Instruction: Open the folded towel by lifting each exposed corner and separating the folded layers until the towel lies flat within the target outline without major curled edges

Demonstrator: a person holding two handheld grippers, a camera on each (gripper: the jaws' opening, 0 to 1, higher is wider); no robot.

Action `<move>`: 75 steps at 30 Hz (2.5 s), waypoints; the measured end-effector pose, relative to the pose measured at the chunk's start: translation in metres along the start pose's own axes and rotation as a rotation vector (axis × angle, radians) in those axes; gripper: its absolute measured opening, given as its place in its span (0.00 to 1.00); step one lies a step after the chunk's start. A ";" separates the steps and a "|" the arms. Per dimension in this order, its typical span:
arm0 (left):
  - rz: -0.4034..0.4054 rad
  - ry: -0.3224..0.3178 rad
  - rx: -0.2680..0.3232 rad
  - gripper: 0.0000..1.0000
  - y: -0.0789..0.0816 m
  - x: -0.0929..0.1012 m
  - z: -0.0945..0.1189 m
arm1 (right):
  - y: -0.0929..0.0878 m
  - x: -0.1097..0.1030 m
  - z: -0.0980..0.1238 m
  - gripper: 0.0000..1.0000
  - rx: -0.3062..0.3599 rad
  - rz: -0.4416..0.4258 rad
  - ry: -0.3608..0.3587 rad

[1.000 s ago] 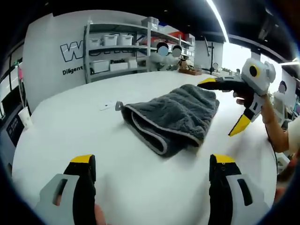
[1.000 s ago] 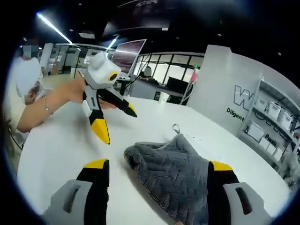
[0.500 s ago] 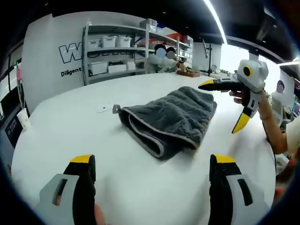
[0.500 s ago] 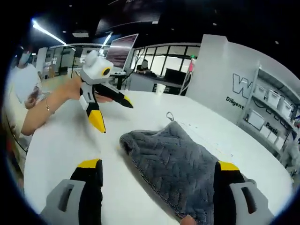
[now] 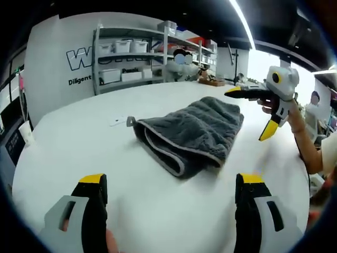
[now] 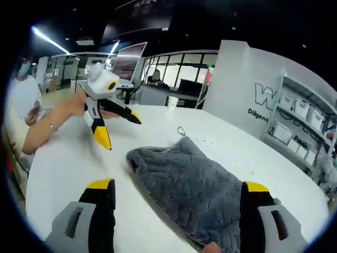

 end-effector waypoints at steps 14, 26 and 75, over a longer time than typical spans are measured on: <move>0.004 0.004 -0.013 0.99 -0.002 0.000 0.000 | -0.032 0.033 0.023 0.83 -0.137 0.001 -0.073; 0.003 0.002 -0.011 0.99 -0.002 0.003 0.001 | -0.054 0.045 0.024 0.39 -0.243 0.000 -0.097; 0.024 0.043 -0.048 0.98 -0.007 -0.003 0.004 | -0.032 -0.041 -0.034 0.01 -0.191 -0.027 0.140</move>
Point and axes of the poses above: the point that each gripper's makers call its tool centre point, and the gripper's own axes: z roughly backward along the fingers, x roughly to its right, y roughly out of its top, the point moved 10 cm from there along z, roughly backward along the fingers, and after that the axes turned 15 degrees about x, right-handed, at the moved point
